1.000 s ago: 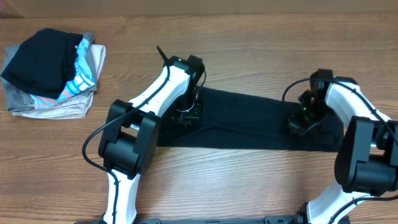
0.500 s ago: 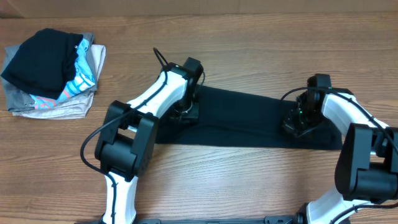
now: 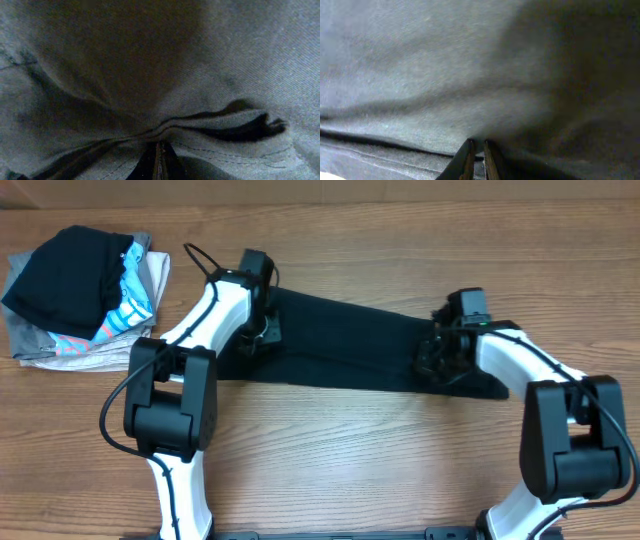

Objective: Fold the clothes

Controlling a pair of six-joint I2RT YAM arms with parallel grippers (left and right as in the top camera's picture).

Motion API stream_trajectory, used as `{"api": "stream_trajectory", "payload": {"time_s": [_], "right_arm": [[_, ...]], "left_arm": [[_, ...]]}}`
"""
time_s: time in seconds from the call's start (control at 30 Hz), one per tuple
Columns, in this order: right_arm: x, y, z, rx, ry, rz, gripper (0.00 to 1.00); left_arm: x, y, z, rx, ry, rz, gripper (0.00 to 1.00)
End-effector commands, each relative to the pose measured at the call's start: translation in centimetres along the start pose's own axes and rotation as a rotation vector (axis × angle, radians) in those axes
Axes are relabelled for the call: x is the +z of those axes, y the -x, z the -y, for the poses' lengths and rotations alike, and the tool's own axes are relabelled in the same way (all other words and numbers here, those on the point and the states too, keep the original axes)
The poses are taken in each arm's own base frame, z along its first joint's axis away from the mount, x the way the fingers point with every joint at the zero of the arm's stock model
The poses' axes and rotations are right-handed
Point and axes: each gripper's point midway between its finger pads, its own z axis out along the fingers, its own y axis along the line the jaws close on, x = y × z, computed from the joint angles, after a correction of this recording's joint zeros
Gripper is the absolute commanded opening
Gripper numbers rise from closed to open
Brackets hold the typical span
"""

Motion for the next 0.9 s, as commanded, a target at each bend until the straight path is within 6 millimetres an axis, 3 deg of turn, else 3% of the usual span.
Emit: {"api": "stream_trajectory", "payload": {"time_s": [0.0, 0.1, 0.23, 0.33, 0.37, 0.43, 0.53, 0.7, 0.87], "right_arm": [[0.0, 1.0, -0.5, -0.005, -0.014, 0.007, 0.12], [-1.9, 3.2, -0.6, 0.001, -0.028, 0.04, 0.12], [-4.6, 5.5, 0.7, 0.02, -0.094, 0.068, 0.12], [-6.2, 5.7, 3.1, 0.072, -0.176, 0.057, 0.12], [-6.7, 5.1, 4.9, 0.113, -0.224, 0.033, 0.12], [-7.1, 4.2, 6.9, 0.16, -0.265, 0.002, 0.12], [-7.3, 3.2, 9.1, 0.215, -0.286, -0.026, 0.12], [-6.7, 1.4, 11.8, 0.293, -0.301, -0.061, 0.12], [-7.3, -1.2, 13.1, 0.355, -0.321, -0.15, 0.11]], "left_arm": [[0.2, 1.0, -1.9, 0.048, 0.092, 0.019, 0.04], [-2.7, 2.4, -0.8, 0.055, 0.07, 0.056, 0.04], [-8.5, 4.1, 1.5, 0.072, -0.002, 0.147, 0.04], [-12.6, 4.1, 2.9, 0.084, -0.064, 0.209, 0.04], [-14.3, 3.6, 3.3, 0.087, -0.091, 0.228, 0.06], [-15.7, 2.8, 3.3, 0.091, -0.097, 0.233, 0.08], [-16.1, 1.9, 2.9, 0.091, -0.087, 0.206, 0.15], [-14.9, 0.8, 2.4, 0.09, -0.066, 0.147, 0.41], [-14.0, 0.4, 2.3, 0.09, -0.054, 0.113, 0.51]]}}
